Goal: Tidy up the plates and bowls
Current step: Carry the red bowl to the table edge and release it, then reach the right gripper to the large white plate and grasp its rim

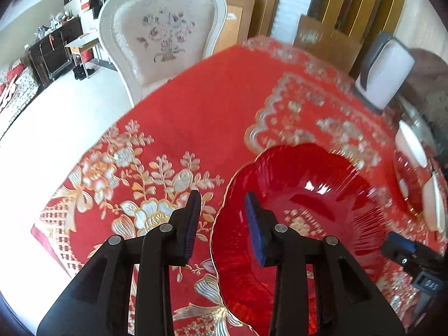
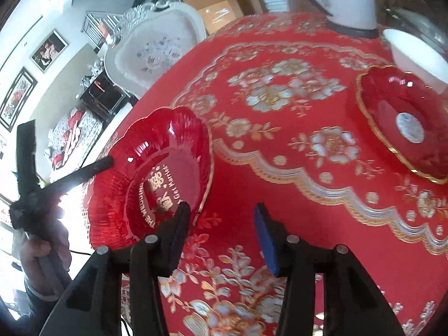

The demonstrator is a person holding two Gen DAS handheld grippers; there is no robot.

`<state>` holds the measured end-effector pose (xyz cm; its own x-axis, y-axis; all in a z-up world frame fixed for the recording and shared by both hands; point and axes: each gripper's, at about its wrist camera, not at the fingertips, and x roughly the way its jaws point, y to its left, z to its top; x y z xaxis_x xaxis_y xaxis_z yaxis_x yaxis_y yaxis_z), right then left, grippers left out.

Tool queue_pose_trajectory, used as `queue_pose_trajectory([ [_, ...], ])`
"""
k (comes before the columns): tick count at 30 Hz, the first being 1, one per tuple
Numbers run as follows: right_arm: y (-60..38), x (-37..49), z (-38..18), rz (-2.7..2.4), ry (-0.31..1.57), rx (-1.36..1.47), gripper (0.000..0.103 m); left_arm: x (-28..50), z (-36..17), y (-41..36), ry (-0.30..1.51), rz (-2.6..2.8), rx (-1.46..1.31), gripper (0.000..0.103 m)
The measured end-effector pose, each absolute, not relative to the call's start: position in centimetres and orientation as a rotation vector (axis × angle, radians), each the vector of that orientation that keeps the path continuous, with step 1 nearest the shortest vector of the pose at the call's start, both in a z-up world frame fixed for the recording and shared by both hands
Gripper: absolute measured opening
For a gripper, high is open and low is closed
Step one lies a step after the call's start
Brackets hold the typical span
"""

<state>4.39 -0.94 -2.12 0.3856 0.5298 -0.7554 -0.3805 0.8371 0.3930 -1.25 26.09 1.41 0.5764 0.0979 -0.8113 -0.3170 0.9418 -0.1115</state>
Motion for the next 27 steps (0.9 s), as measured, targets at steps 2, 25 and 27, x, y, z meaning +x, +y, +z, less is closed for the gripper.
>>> queue_pose_trajectory([
  [2, -1.7, 4.1, -1.8, 0.579, 1.015, 0.182, 0.053, -1.4, 2.9, 24.9, 0.899, 0.261, -0.195, 0.032],
  [25, -20.5, -0.5, 0.5, 0.242, 0.876, 0.373, 0.054, 3.8, 4.8, 1.8, 0.92, -0.228, -0.067, 0.056],
  [27, -21.5, -0.5, 0.6, 0.221, 0.863, 0.387, 0.054, 4.6, 4.3, 0.5, 0.939, -0.241, -0.049, 0.056],
])
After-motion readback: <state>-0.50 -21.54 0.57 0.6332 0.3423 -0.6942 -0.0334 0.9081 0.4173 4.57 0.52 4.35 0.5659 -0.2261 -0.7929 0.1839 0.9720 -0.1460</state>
